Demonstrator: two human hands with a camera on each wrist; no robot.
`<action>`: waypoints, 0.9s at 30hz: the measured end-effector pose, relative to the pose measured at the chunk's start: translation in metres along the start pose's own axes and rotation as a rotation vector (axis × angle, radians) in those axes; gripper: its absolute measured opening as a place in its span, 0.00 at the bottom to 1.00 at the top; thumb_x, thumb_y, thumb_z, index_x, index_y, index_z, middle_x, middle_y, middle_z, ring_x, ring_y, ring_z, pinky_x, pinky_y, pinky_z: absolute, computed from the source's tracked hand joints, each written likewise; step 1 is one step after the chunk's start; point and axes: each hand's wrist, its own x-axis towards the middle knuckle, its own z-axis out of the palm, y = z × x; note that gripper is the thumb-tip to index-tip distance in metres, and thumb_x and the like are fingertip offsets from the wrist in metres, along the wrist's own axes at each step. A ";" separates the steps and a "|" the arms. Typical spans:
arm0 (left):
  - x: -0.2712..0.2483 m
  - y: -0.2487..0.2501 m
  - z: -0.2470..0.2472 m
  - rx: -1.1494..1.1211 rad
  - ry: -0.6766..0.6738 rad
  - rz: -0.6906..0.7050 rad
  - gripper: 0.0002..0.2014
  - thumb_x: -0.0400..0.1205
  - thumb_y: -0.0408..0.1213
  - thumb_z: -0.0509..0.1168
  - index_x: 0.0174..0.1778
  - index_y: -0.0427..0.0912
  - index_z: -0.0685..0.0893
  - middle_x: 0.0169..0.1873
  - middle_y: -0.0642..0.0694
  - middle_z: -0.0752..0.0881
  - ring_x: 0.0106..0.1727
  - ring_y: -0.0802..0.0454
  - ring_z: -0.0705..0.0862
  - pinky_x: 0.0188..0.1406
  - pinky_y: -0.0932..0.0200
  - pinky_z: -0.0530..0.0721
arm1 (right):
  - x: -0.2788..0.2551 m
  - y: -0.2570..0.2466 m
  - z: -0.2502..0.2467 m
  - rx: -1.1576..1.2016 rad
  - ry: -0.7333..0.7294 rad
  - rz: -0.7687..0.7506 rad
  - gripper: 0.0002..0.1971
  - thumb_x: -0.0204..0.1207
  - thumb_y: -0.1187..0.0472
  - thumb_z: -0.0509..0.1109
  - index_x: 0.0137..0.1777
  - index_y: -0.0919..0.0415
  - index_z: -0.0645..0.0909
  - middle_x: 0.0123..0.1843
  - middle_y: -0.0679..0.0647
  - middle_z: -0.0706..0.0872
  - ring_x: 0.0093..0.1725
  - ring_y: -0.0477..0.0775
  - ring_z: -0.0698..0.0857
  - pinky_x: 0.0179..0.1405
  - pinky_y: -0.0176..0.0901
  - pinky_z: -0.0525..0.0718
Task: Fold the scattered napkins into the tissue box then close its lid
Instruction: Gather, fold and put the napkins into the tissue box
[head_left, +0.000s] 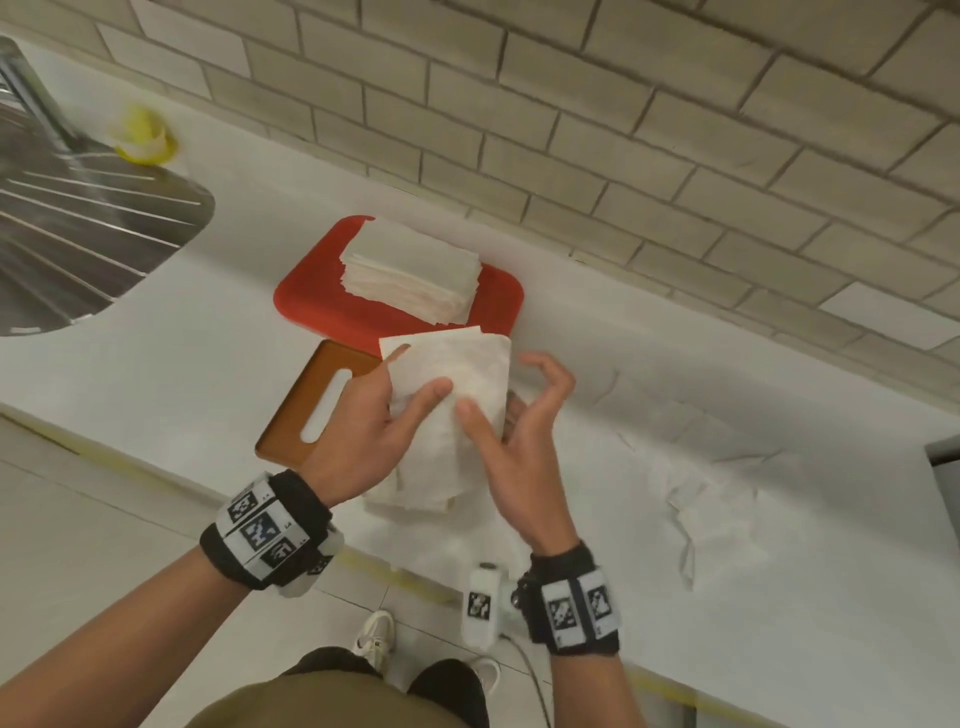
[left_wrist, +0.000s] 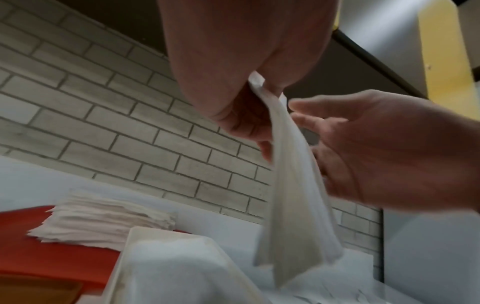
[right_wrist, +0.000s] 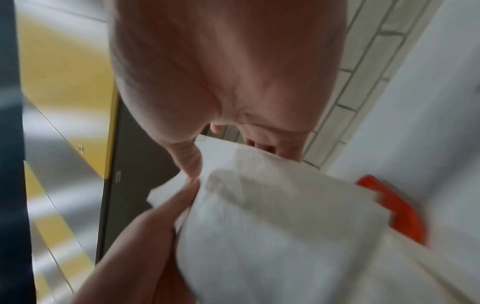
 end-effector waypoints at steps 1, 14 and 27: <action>0.005 -0.002 -0.001 -0.015 0.028 -0.036 0.16 0.92 0.44 0.67 0.73 0.42 0.85 0.62 0.60 0.91 0.63 0.61 0.90 0.60 0.60 0.89 | -0.007 0.012 0.008 0.008 0.031 0.038 0.30 0.89 0.60 0.76 0.77 0.41 0.60 0.63 0.59 0.93 0.59 0.59 0.95 0.60 0.65 0.94; 0.044 -0.090 0.003 0.729 -0.448 0.001 0.17 0.90 0.37 0.68 0.75 0.48 0.77 0.73 0.48 0.79 0.72 0.42 0.81 0.66 0.44 0.84 | 0.011 0.092 0.045 -0.564 -0.129 0.371 0.11 0.91 0.64 0.66 0.71 0.56 0.77 0.65 0.56 0.88 0.63 0.56 0.88 0.50 0.33 0.77; 0.046 -0.041 0.044 0.855 -0.437 -0.041 0.43 0.76 0.62 0.81 0.84 0.56 0.70 0.83 0.54 0.76 0.80 0.46 0.77 0.70 0.45 0.86 | 0.133 0.190 -0.223 -0.924 0.536 0.638 0.27 0.87 0.41 0.67 0.84 0.34 0.67 0.72 0.72 0.72 0.66 0.76 0.79 0.69 0.66 0.82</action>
